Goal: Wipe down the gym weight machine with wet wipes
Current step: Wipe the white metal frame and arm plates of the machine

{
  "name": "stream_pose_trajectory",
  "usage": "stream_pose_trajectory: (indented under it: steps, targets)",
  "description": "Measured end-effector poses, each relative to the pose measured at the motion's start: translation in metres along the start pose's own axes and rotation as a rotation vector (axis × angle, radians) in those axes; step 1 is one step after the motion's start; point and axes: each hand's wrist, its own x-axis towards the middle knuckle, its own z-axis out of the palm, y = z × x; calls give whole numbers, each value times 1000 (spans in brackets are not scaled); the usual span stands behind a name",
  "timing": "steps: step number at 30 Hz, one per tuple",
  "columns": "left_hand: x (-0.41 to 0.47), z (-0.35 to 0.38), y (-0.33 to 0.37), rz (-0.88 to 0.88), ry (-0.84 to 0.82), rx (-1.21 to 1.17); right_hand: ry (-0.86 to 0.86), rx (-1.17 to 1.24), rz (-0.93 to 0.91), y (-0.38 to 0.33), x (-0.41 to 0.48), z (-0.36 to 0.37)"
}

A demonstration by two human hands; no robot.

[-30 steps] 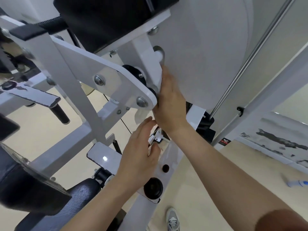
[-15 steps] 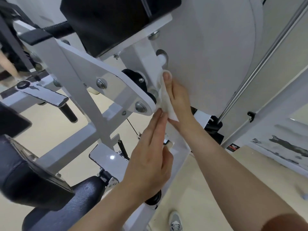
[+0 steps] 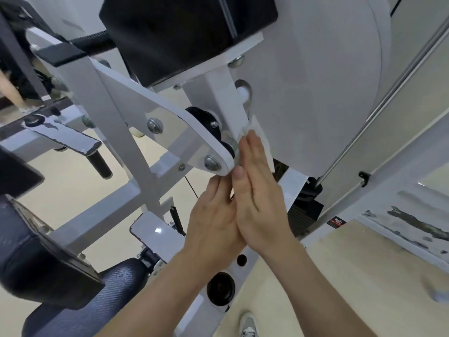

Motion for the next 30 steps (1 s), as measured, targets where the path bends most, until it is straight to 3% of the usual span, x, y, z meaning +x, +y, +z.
stream_pose_trajectory:
  steps: [6,9,12,16,20,23,27,30]
  targets:
    - [-10,-14,-14,-88,-135,-168,-163,-59,-255,4,51,-17]
    - [-11,-10,-12,-124,-145,-247,-209,-165,-239,34,12,-15]
    - [-18,1,-13,-197,-155,-279,-186,-255,-214,59,-14,-11]
    - [-17,9,-4,-285,-128,-378,-92,-193,-258,36,40,-6]
    - [-15,8,2,-343,-149,-459,-8,-192,-145,45,33,1]
    - [-19,14,-3,-360,-198,-464,29,-315,53,72,-15,5]
    - [-22,21,6,-307,-473,-410,49,-644,197,95,-69,3]
    - [-26,25,18,-231,-624,-314,-89,-541,344,105,-120,10]
